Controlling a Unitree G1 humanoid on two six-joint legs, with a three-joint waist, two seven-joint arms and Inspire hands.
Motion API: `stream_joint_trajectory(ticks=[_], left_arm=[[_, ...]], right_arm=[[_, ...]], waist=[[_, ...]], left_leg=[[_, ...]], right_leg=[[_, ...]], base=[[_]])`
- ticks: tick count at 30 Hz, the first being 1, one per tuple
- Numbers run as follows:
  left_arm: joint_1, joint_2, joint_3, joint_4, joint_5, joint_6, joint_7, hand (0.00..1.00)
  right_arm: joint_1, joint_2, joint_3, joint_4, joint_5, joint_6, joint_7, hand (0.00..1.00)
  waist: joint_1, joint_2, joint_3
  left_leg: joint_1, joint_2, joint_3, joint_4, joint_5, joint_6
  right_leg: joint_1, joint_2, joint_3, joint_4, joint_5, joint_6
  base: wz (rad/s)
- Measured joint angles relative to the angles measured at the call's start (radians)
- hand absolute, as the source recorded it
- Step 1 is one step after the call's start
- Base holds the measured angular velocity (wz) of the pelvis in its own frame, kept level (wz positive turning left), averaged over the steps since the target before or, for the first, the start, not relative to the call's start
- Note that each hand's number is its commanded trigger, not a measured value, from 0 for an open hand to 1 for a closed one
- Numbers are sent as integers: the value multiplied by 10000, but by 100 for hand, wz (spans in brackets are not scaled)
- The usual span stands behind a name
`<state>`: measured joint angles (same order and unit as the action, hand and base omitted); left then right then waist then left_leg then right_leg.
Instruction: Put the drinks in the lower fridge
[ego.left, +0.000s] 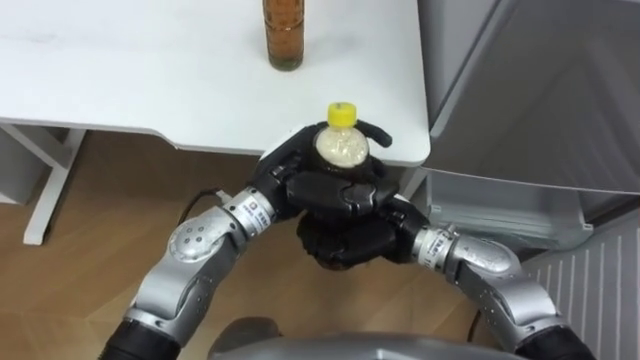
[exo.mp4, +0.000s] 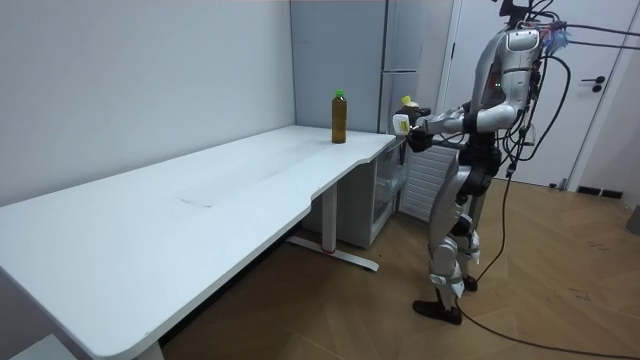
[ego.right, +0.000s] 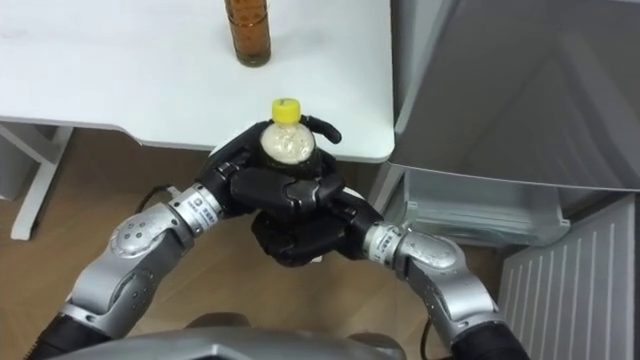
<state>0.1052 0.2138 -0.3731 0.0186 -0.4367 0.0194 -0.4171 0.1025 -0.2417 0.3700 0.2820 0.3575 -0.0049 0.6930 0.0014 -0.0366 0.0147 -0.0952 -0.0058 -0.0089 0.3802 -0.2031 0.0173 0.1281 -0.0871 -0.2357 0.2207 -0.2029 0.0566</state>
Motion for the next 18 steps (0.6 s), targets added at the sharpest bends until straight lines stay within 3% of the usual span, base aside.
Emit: stream_joint_trajectory(ticks=[7,8,9,12,18], left_arm=[[0,2,65,-332,93,-3,-29,0],[0,1,116,-431,94,-18,-30,67],[-3,1,177,-468,94,-96,-34,100],[-62,0,191,-470,94,-309,-53,100],[-197,-18,177,-470,100,-345,-69,100]], right_arm=[[2,0,-18,7,194,-263,35,100],[4,10,-9,7,346,-267,100,100],[5,45,-5,6,440,-280,215,100],[42,92,11,7,695,-279,317,100],[70,177,7,8,778,-329,380,100]], waist=[[-1,70,41],[-2,71,42],[-11,72,43],[-28,72,44],[-81,98,62]], left_leg=[[-58,-1,-15,15,-1,1],[-71,-1,-15,16,-1,1],[-72,-1,-15,16,-1,1],[-71,-8,-14,16,-1,1],[-61,-10,-18,-11,-4,0]], right_leg=[[-14,9,2,-4,1,-1],[-27,10,2,-7,0,-1],[-29,10,4,-9,0,-1],[-28,8,9,-20,-1,0],[-12,5,8,-21,-1,0]], base=[[0],[0],[0],[0],[0]])
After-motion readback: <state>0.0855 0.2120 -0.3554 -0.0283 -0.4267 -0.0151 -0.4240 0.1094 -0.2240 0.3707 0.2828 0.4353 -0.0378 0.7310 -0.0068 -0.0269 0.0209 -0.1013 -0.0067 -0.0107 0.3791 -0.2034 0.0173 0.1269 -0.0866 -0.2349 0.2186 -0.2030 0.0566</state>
